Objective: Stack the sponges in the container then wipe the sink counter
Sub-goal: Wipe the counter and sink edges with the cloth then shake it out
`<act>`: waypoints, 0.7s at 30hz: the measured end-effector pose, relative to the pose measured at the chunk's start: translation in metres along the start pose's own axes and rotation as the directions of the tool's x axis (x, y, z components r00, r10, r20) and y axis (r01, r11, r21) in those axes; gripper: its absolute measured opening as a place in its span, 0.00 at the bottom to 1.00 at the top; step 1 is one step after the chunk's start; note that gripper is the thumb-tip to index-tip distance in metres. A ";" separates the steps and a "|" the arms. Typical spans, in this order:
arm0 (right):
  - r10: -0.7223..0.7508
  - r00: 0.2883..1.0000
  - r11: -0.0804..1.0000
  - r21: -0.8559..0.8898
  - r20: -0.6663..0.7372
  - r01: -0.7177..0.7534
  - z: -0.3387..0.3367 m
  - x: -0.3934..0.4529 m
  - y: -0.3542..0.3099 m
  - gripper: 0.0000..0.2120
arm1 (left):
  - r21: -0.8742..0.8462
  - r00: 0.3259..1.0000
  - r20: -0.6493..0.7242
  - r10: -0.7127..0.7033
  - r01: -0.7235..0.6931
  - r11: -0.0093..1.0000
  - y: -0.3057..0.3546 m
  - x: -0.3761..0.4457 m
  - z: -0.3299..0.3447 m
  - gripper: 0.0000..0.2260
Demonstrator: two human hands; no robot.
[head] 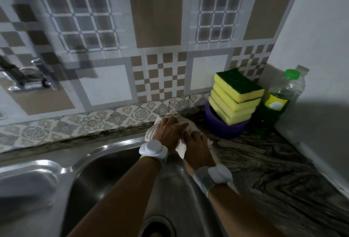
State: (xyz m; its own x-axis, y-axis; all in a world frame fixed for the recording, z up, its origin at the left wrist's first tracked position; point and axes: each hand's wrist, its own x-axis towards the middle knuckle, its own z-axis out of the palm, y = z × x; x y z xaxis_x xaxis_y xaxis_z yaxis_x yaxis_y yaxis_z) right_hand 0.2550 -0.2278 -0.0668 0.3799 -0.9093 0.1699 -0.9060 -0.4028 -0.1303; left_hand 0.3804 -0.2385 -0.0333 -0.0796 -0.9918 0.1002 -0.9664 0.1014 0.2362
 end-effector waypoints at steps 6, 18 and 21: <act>0.055 0.998 0.914 0.400 0.044 -0.068 0.003 0.003 -0.063 0.19 | 0.056 0.999 0.028 -0.030 0.028 0.998 -0.047 -0.025 -0.017 0.20; -0.380 0.919 0.869 0.384 0.109 0.314 0.001 0.006 -0.232 0.17 | 0.180 0.907 0.054 -0.418 0.403 0.897 -0.202 -0.147 -0.082 0.17; -0.414 0.899 0.881 0.310 0.143 0.356 -0.001 0.016 -0.267 0.17 | 0.211 0.883 0.041 -0.467 0.449 0.868 -0.228 -0.177 -0.091 0.21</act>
State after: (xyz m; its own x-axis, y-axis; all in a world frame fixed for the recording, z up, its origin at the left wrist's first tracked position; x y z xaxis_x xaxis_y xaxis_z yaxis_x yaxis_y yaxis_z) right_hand 0.5027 -0.1352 -0.0278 0.7432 -0.6657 0.0670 -0.6050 -0.7115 -0.3575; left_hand 0.6369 -0.0793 -0.0167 0.3709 -0.9266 -0.0614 -0.9264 -0.3738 0.0457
